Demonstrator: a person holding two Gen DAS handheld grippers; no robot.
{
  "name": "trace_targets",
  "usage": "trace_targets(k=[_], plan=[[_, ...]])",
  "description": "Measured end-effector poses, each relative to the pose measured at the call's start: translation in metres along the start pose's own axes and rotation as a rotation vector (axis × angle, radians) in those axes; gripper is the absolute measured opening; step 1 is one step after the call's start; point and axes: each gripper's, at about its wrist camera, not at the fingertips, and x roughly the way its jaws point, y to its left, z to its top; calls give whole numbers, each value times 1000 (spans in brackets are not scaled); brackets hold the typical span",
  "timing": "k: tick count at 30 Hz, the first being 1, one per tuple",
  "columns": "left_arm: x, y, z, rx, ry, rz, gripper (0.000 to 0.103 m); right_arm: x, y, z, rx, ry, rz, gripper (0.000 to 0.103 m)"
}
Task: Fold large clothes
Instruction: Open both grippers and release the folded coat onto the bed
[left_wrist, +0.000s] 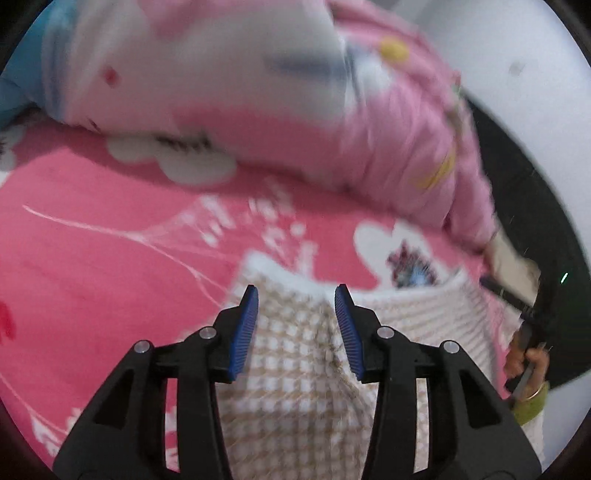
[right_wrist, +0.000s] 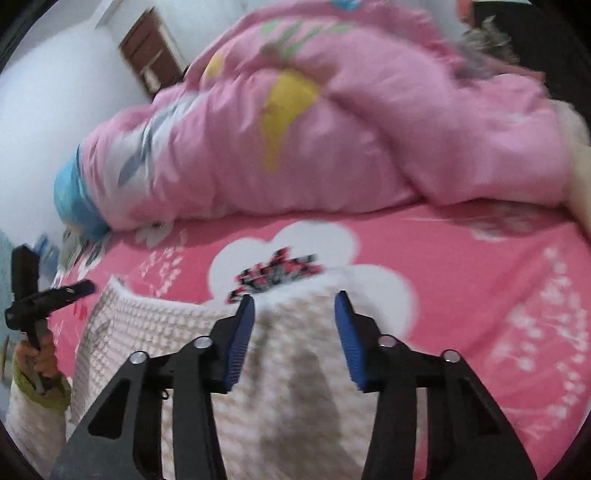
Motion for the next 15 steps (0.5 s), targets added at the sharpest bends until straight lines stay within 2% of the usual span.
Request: trace_targets(k=[2, 3, 4, 5, 6, 7, 8, 9, 10, 12, 13, 15], plan=[[26, 11, -3, -51, 45, 34, 41, 21, -11, 0, 27, 41, -66, 37], [32, 22, -6, -90, 45, 34, 40, 29, -29, -2, 90, 65, -67, 37], [32, 32, -7, -131, 39, -2, 37, 29, -44, -6, 154, 67, -35, 35], [29, 43, -8, -189, 29, -63, 37, 23, -64, -10, 229, 61, -33, 33], [24, 52, -9, -235, 23, -107, 37, 14, -81, -15, 278, 59, -69, 33], [18, 58, -11, -259, 20, -129, 37, 6, -90, -20, 301, 52, -50, 33], [11, 62, -12, -269, 14, -128, 37, -6, -99, -25, 326, 43, -52, 33], [0, 65, -12, -266, 2, -71, 42, -21, -105, -30, 340, 31, -91, 33], [-10, 65, -12, -257, -11, -19, 42, -40, -108, -35, 335, 11, -118, 34], [-35, 64, -17, -238, -46, -14, 42, -84, -100, -47, 301, -48, -138, 34], [-49, 60, -21, -233, -59, -26, 42, -99, -93, -53, 280, -66, -145, 36], [-71, 49, -34, -226, -62, -136, 43, -132, -62, -69, 188, -98, -164, 46]])
